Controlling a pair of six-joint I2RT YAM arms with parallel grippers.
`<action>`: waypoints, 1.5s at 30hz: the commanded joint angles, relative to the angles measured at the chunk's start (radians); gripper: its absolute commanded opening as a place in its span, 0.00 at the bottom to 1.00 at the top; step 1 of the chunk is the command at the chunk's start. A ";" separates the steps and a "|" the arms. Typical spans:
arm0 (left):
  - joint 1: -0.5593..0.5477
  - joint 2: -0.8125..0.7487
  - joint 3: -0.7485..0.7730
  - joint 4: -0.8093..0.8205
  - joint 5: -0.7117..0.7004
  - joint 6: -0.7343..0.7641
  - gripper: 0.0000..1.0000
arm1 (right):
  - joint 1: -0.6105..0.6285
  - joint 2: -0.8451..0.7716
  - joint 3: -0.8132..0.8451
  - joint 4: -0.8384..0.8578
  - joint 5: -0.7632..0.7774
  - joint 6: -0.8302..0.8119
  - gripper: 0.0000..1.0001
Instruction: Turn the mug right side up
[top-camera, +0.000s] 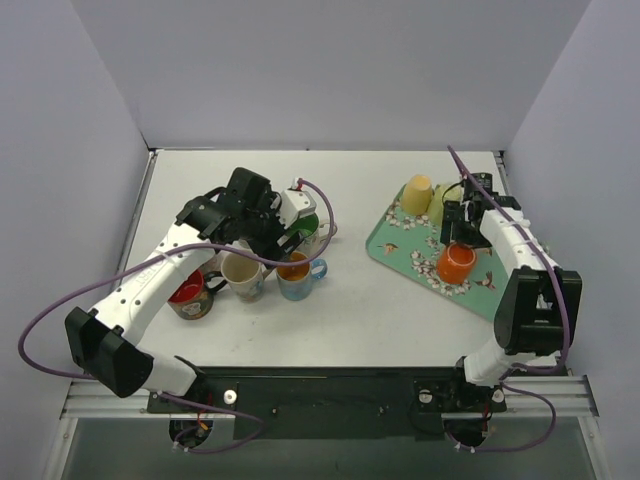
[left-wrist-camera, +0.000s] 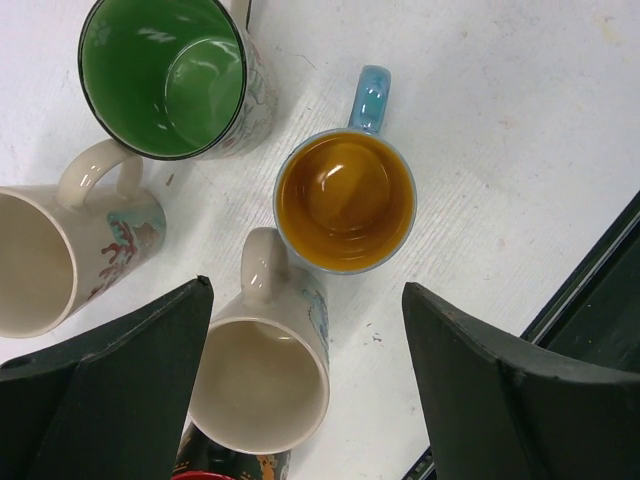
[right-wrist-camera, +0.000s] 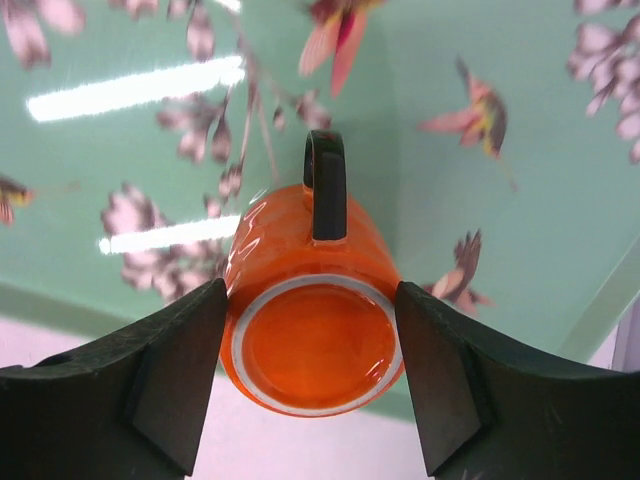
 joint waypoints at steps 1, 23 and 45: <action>0.009 -0.027 0.033 0.006 0.044 0.003 0.87 | 0.089 -0.102 -0.082 -0.183 0.038 0.008 0.65; 0.032 -0.026 0.004 0.032 0.073 0.003 0.87 | 0.178 0.421 0.427 -0.562 0.107 -0.152 0.57; 0.059 -0.007 0.136 -0.029 0.242 -0.005 0.87 | 0.206 -0.220 0.053 -0.009 0.028 -0.242 0.00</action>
